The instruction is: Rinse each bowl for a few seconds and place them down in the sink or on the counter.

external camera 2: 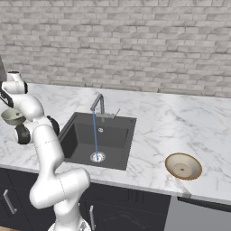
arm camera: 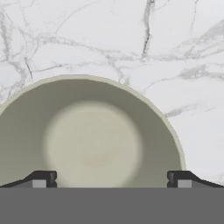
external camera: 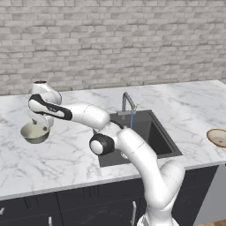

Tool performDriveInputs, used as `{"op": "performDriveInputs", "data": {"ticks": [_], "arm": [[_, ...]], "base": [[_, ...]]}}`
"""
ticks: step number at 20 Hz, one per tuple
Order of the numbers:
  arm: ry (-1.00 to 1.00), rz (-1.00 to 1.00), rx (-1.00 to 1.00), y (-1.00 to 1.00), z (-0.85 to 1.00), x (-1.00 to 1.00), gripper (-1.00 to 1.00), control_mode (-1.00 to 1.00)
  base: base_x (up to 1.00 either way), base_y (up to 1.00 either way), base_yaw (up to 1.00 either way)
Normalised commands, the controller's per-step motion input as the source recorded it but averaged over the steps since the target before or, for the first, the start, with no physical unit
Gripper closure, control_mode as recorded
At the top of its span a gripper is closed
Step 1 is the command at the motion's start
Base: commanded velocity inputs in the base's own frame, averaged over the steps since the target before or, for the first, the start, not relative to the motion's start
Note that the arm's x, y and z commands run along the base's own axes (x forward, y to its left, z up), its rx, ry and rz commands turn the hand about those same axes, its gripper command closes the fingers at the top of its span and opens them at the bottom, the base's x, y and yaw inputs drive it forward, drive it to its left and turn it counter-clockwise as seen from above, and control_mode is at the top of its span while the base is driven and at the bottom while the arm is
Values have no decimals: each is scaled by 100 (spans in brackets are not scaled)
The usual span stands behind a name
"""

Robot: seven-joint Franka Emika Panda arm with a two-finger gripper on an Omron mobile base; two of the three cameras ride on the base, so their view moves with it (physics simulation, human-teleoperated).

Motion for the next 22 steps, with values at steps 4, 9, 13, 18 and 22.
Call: {"op": "performDriveInputs", "data": {"ticks": [4,9,13,18,22], "arm": [[0,0,-3,8,32,0,-100,-100],[0,0,-2,-12,14,-3,-100,-100],[0,-1,-1,-22,5,-5,-100,-100],[1,-1,-1,-19,0,-6,-100,-100],[3,0,0,-13,-1,-5,-100,-100]], "base": [[0,0,0],[0,0,0],[0,0,0],[0,0,0],[0,0,0]]}}
